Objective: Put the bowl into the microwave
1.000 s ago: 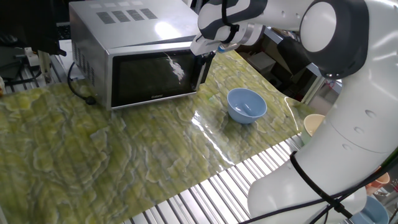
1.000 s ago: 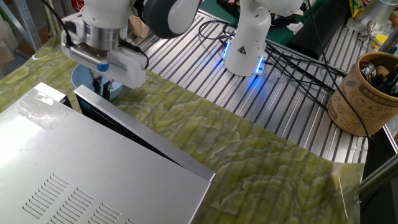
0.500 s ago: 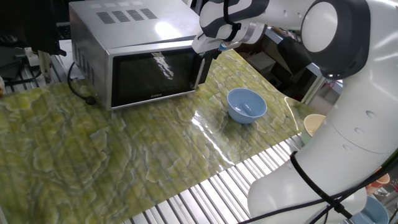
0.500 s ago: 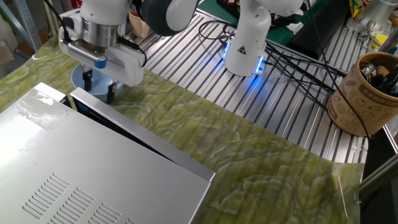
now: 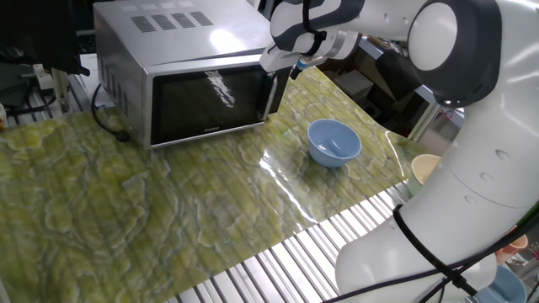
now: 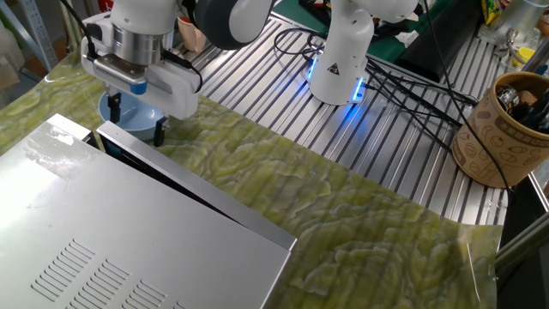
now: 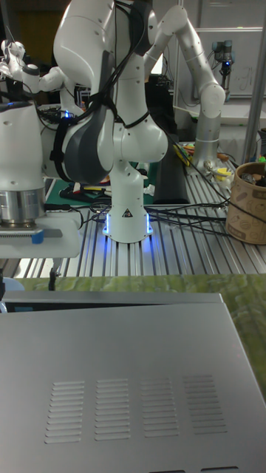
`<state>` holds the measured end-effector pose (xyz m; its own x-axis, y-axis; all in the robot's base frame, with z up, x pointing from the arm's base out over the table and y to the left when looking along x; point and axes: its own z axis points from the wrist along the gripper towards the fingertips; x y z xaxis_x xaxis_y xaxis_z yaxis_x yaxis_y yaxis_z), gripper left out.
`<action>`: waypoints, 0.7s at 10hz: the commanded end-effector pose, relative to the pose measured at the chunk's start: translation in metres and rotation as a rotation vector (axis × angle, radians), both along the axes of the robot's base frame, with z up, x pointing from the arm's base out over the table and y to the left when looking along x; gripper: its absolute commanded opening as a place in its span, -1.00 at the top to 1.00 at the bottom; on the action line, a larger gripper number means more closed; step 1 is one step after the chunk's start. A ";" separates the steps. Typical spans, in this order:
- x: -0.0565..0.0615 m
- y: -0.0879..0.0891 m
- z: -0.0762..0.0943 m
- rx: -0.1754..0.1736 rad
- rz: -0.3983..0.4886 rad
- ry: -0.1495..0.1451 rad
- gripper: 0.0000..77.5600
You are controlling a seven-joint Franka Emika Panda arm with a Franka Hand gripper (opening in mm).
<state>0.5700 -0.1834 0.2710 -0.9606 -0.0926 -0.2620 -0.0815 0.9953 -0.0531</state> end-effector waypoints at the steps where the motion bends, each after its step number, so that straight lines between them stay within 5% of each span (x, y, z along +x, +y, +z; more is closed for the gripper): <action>1: -0.031 0.001 0.030 0.007 -0.052 0.038 -1.00; 5: -0.037 0.005 0.043 0.012 -0.068 0.035 -1.00; 7: -0.030 0.007 0.056 0.012 -0.064 0.036 -1.00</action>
<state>0.5401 -0.1808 0.2969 -0.9716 -0.0469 -0.2319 -0.0384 0.9984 -0.0410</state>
